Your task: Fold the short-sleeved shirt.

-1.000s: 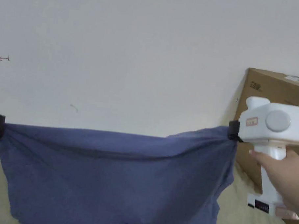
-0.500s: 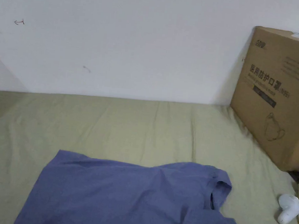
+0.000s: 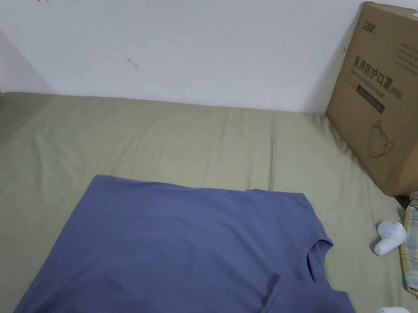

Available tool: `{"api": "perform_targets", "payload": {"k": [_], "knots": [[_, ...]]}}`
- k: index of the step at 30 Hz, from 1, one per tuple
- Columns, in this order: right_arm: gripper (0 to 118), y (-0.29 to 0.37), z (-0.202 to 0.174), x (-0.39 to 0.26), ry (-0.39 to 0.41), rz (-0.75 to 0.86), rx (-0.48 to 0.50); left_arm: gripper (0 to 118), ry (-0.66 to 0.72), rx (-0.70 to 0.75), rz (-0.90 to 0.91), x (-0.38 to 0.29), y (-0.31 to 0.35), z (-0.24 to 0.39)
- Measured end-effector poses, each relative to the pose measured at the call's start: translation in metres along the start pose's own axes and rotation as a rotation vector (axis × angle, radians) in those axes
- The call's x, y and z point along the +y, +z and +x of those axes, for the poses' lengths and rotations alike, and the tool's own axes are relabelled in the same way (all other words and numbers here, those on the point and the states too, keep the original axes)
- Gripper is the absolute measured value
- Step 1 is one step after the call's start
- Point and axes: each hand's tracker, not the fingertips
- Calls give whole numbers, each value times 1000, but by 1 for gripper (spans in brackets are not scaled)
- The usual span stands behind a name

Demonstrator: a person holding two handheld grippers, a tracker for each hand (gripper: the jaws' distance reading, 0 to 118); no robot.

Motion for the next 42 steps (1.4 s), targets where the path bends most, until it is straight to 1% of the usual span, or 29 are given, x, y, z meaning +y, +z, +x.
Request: {"api": "perform_targets", "payload": {"k": [2, 3, 4, 5, 6, 7, 8, 9, 10, 14, 16, 19, 20, 21, 22, 23, 24, 25, 27, 30, 32, 33, 34, 35, 36, 38, 40, 41, 42], "knots": [[3, 2, -1, -3, -5, 4, 5, 1, -10, -2, -2, 0, 1, 1], [6, 3, -2, -3, -20, 11, 1, 1, -13, -5, -1, -2, 0, 1], [17, 4, -3, -4, -36, 17, -12, 1, -13, -7, 4, -2, 1, 2], [37, 6, -5, -5, -46, 28, -42, 4, -8, -5, 15, -2, 3, 2], [57, 9, -8, -6, -30, 39, -68, 14, 7, -10, 30, -1, 6, 2], [83, 13, -12, -7, -6, 62, -90, 35, 31, -13, 48, -2, 10, 3], [98, 18, -14, -8, 6, 92, -84, 77, 56, -21, 72, -3, 13, 3], [97, 28, -17, -7, 7, 139, -69, 104, 73, -37, 88, -3, 17, 3], [97, 37, -20, -6, -3, 169, -51, 116, 81, -51, 100, -4, 21, 6], [97, 71, -33, 3, -80, 287, 17, 118, 74, -74, 173, -5, 43, 16], [97, 85, -43, 7, -78, 358, 2, 118, 64, -67, 225, -5, 52, 24], [96, 97, -63, 12, -46, 375, -26, 115, 59, -42, 247, -4, 61, 33], [93, 101, -71, 13, -35, 383, -33, 102, 57, -24, 242, -4, 63, 34], [78, 104, -75, 12, -25, 408, -30, 80, 56, -15, 234, -3, 65, 35], [45, 109, -79, 10, -26, 456, -20, 47, 59, -16, 227, -3, 67, 35], [2, 112, -82, 9, -36, 481, -7, 5, 64, -13, 211, -2, 67, 35], [1, 113, -86, 10, -59, 499, 8, 1, 67, -1, 177, -2, 64, 34], [1, 113, -87, 11, -63, 482, 9, 3, 69, 20, 146, -3, 60, 33], [1, 113, -86, 11, -110, 484, 48, 2, 82, 48, 93, -2, 49, 20], [1, 106, -80, 14, -143, 457, 78, 2, 161, 20, 2, -2, 28, 0], [1, 100, -75, 15, -167, 431, 94, 3, 182, -46, -43, -4, 11, -11], [1, 97, -73, 14, -183, 416, 101, 11, 189, -62, -44, -6, 2, -16], [1, 95, -70, 13, -197, 402, 107, 39, 176, -58, -39, -7, -4, -19], [1, 93, -68, 12, -209, 391, 112, 100, 174, -15, -47, -7, -11, -20], [1, 90, -64, 11, -222, 382, 116, 118, 167, 23, -81, -8, -21, -22], [1, 86, -59, 8, -253, 368, 117, 111, 159, 11, -63, -13, -23, -23], [1, 79, -53, 6, -281, 350, 126, 111, 148, 0, -110, -10, -34, -14], [1, 77, -52, 5, -289, 343, 129, 107, 130, -12, -140, -11, -37, -11], [1, 74, -50, 5, -295, 333, 129, 95, 102, -22, -168, -11, -39, -7]]}}
